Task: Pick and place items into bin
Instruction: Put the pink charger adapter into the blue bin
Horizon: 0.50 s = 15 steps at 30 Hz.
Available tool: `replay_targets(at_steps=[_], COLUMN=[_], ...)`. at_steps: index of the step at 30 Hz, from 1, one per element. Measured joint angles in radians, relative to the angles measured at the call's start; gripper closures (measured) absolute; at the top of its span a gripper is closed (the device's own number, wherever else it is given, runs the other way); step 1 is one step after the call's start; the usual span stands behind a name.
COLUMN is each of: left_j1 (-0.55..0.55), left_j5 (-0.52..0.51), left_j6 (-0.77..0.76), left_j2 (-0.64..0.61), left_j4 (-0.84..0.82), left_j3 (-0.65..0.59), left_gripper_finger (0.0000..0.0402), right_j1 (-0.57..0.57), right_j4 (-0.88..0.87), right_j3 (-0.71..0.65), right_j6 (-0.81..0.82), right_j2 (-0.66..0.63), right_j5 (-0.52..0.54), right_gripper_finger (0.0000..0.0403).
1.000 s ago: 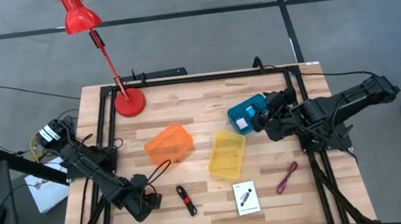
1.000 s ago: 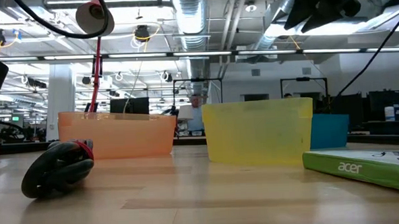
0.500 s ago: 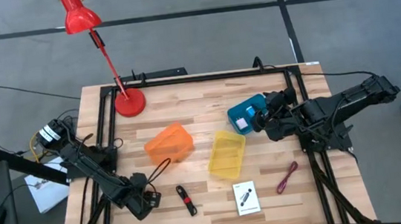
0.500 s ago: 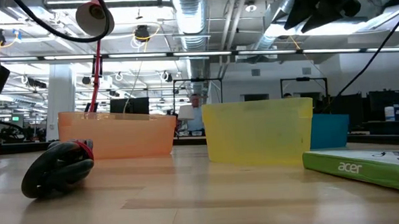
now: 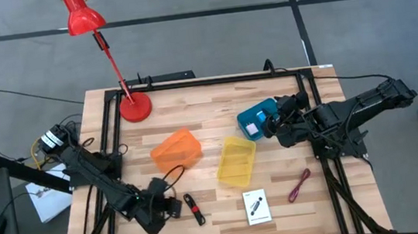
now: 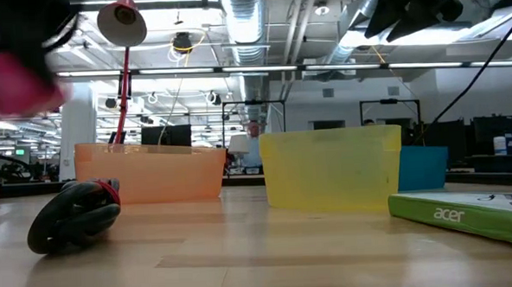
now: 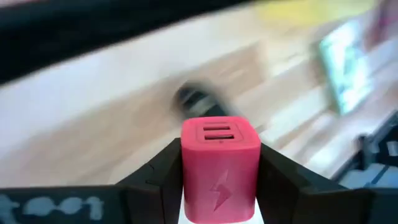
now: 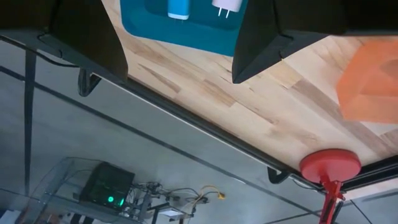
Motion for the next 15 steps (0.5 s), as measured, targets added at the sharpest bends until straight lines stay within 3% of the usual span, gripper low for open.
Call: replay_targets(at_steps=[4, 8, 11, 15], left_j1=[0.123, 0.305, 0.467, 0.672], left_j5=[-0.024, -0.023, 0.0, 0.077], left_j6=[0.218, 0.534, 0.81, 1.17], left_j2=[0.0, 0.0, 0.0, 0.0], left_j4=[-0.133, -0.195, -0.156, 0.039], left_j3=[0.12, 0.195, 0.233, 0.237], left_gripper_finger=[0.0266, 0.0266, 0.0266, 0.0266], right_j1=[0.0, 0.0, 0.0, 0.036], right_j4=[0.0, 0.001, -0.004, -0.096], right_j3=[0.0, 0.0, 0.0, 0.0], right_j6=[0.0, 0.003, 0.015, 0.07], right_j2=[0.0, 0.0, 0.0, -0.01], right_j5=[0.002, 0.002, 0.001, -0.022], right_gripper_finger=[0.0117, 0.0117, 0.0117, 0.0117])
